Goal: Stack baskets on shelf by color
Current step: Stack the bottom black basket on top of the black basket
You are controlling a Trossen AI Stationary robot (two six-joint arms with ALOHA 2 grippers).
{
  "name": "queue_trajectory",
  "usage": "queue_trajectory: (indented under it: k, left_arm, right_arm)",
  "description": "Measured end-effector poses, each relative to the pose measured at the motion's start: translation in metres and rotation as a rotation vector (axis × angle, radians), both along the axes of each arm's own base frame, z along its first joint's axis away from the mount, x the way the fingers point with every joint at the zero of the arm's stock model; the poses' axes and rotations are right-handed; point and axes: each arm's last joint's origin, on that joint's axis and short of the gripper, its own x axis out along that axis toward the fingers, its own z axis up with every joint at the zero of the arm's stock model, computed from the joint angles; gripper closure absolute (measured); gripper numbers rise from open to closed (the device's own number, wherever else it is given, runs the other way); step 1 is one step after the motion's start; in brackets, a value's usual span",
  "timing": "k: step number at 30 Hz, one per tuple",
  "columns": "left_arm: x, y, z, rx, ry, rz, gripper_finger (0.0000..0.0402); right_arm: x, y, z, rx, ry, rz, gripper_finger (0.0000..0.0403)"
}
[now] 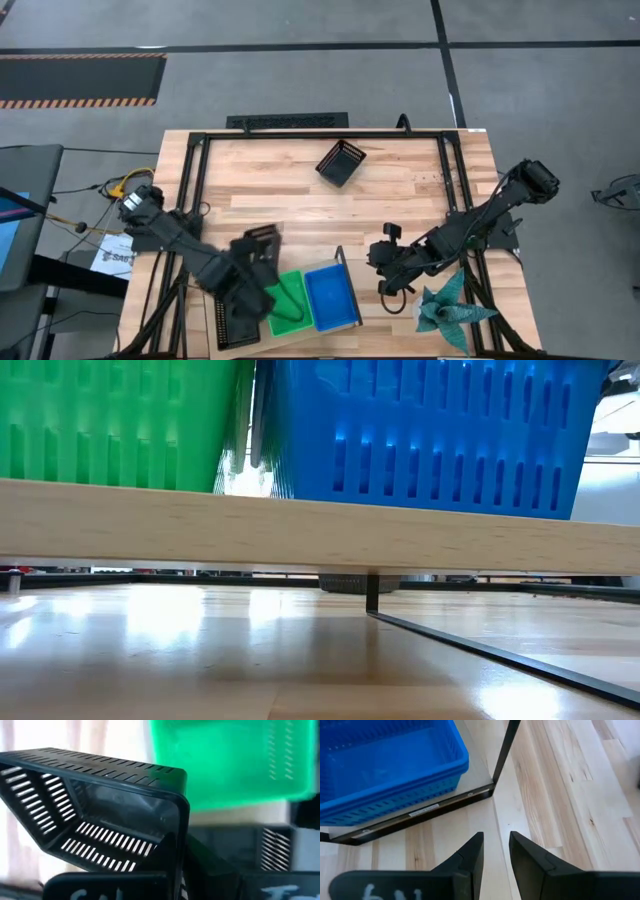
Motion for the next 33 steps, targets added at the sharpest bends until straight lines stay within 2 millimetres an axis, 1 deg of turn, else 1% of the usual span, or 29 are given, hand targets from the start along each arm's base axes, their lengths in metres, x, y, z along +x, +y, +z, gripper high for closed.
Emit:
queue_trajectory:
  k: [5, 12, 16, 22, 33]
  left_arm:
    - [-0.021, -0.022, 0.013, -0.064, 0.0, 0.104, 0.0401]
    - [-0.05, -0.052, 0.036, -0.182, -0.047, 0.129, 0.0401]
    - [-0.062, -0.066, 0.044, -0.262, -0.063, 0.155, 0.0401]
    - [-0.068, -0.075, 0.042, -0.294, -0.062, 0.21, 0.0401]
    - [-0.065, -0.079, 0.04, -0.308, -0.092, 0.171, 0.0401]
  right_arm:
    - [0.001, 0.001, 0.001, 0.009, -0.015, 0.0, 0.0285]
    - [0.004, 0.001, 0.003, 0.027, -0.045, -0.003, 0.0285]
    - [0.004, 0.001, 0.003, 0.031, -0.045, -0.008, 0.0285]
    - [0.004, 0.002, 0.003, 0.035, -0.052, -0.009, 0.0285]
    - [0.005, 0.002, 0.003, 0.038, -0.055, -0.011, 0.0285]
